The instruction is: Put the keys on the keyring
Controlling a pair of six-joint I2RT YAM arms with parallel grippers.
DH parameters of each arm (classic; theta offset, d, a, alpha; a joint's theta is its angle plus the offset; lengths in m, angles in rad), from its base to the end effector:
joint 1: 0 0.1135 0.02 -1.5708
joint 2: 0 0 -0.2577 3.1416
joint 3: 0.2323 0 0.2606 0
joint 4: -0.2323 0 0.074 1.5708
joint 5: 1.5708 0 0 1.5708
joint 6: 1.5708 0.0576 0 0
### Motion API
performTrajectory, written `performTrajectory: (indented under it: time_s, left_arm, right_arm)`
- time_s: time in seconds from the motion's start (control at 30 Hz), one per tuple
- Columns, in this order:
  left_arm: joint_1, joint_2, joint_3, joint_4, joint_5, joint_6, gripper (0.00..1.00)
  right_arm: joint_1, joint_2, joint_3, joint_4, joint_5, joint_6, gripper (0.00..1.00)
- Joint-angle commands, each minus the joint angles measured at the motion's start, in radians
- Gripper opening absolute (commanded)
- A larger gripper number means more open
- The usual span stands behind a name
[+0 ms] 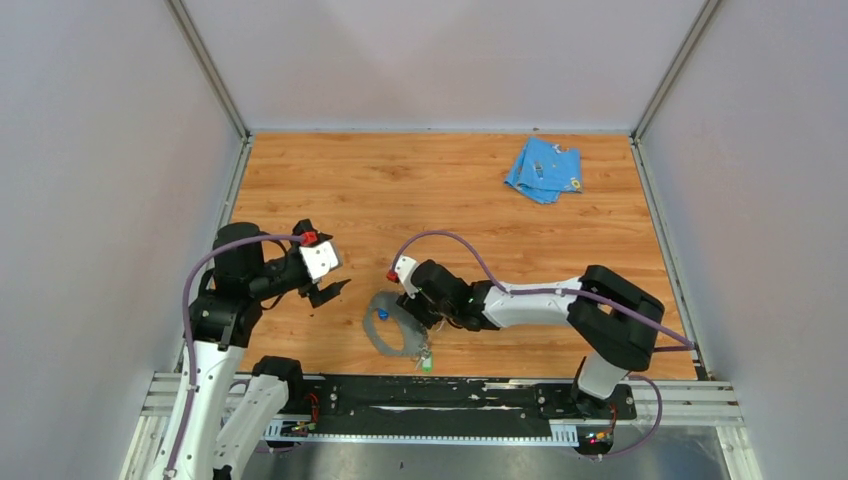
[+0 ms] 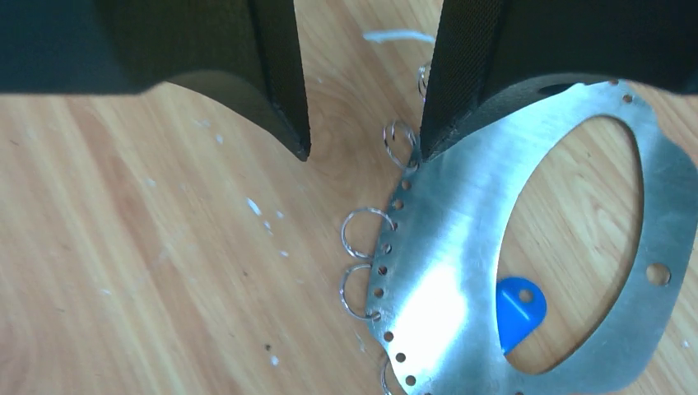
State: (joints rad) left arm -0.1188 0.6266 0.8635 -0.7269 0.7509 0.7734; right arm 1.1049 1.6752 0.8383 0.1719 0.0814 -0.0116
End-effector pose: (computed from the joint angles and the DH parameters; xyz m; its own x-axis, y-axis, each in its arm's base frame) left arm 0.1405 -0.0563 0.3278 0.1437 0.4972 -0.8557 0.8162 0.4294 0.3866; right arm 0.1680 0.3237 0.1406 -0.2672 -0.5571 -0.7863 -0.8649 0.4985 -0.0593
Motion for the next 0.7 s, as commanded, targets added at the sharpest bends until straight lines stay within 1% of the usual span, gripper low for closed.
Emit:
performTrajectory:
  time_s: [0.0, 0.07, 0.17, 0.23, 0.33, 0.43, 0.5, 0.57, 0.67]
  left_arm:
    - [0.008, -0.002, -0.029, 0.014, -0.055, -0.059, 0.94]
    - [0.008, 0.024, -0.012, 0.003, -0.104, -0.141, 1.0]
    - [0.008, 0.088, 0.041, -0.067, -0.151, -0.177, 1.0]
    - [0.008, 0.105, 0.054, -0.071, -0.199, -0.226, 1.0]
    - [0.008, 0.127, 0.058, -0.069, -0.264, -0.284, 1.0]
    - [0.008, 0.176, 0.068, -0.071, -0.346, -0.328, 1.0]
    - [0.008, 0.198, 0.072, -0.067, -0.375, -0.33, 1.0]
    - [0.01, 0.221, 0.076, -0.058, -0.376, -0.346, 1.0]
    - [0.01, 0.248, 0.088, -0.053, -0.37, -0.364, 1.0]
  right_arm:
    - [-0.005, -0.121, 0.017, -0.159, 0.033, -0.08, 0.58]
    - [-0.005, -0.156, 0.03, -0.168, -0.005, -0.077, 0.61]
    - [-0.006, -0.161, 0.066, -0.168, -0.06, -0.095, 0.66]
    - [-0.018, -0.128, 0.111, -0.168, -0.165, -0.123, 0.67]
    - [-0.068, -0.03, 0.211, -0.233, -0.286, -0.119, 0.66]
    - [-0.12, 0.064, 0.285, -0.247, -0.372, -0.106, 0.65]
    - [-0.126, 0.114, 0.316, -0.245, -0.384, -0.125, 0.67]
    - [-0.129, 0.173, 0.372, -0.26, -0.39, -0.146, 0.69]
    - [-0.138, 0.255, 0.444, -0.333, -0.397, -0.14, 0.67]
